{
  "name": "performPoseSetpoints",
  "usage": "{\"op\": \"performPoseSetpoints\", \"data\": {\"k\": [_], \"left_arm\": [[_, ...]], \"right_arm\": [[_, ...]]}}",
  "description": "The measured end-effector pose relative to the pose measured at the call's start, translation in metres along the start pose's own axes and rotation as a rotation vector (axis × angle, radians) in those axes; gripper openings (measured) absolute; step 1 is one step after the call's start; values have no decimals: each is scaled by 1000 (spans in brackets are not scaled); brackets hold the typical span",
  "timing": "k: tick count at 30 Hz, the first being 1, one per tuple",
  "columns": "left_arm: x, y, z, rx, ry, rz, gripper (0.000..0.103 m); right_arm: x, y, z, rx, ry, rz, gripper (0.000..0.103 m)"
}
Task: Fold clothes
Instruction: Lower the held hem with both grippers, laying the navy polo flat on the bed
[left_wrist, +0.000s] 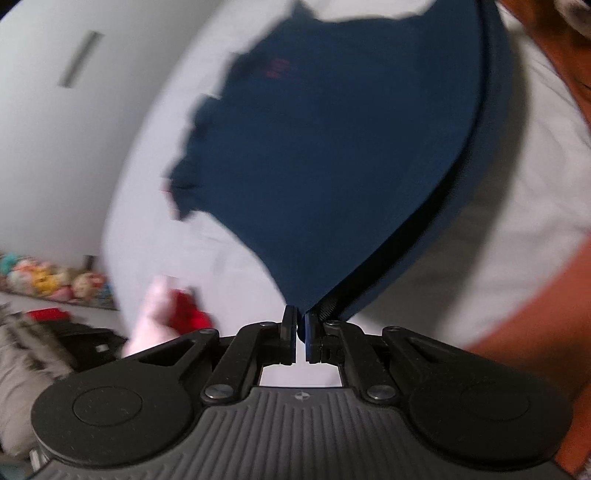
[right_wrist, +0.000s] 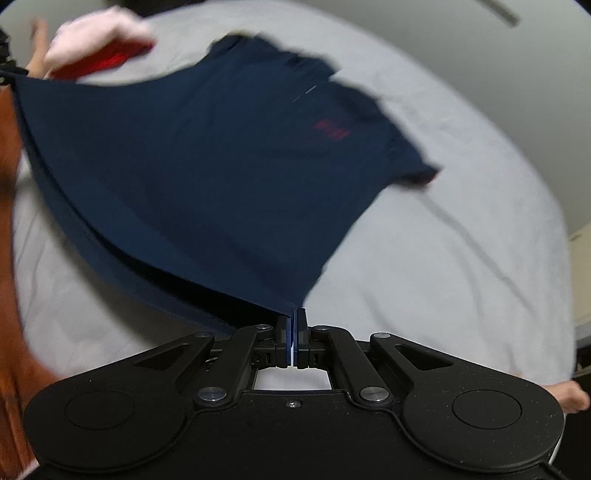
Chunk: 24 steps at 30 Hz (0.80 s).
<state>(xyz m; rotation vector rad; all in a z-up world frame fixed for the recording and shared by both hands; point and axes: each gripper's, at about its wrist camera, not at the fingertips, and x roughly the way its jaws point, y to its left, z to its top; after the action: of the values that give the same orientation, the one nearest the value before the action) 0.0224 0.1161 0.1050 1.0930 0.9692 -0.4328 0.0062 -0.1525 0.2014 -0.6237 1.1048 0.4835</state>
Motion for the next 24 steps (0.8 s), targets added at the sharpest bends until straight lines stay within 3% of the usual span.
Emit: {"op": "performPoseSetpoints", "data": {"k": [3,9,14,18,21,24], "left_arm": [[13,-34,-10,63,15,-71,4],[41,-58,-33,160,38,-249,4],[44,-56,-35,147,17,-282,4],[41,-66,-31,211,-26,-281,9],[41,-74,-28,242,-61,-281,12],[40,-78,-16,245,-115,-286,12]], "right_arm": [[16,13,-11,-49,60,58,0],[46,46,-30,-180,191,146,0],[75,57,-31,-279,298,176,0],[85,61,-30,-317,391,209,5],[81,64,-28,-334,393,204,6],[68,64,-16,-288,298,236,6]]}}
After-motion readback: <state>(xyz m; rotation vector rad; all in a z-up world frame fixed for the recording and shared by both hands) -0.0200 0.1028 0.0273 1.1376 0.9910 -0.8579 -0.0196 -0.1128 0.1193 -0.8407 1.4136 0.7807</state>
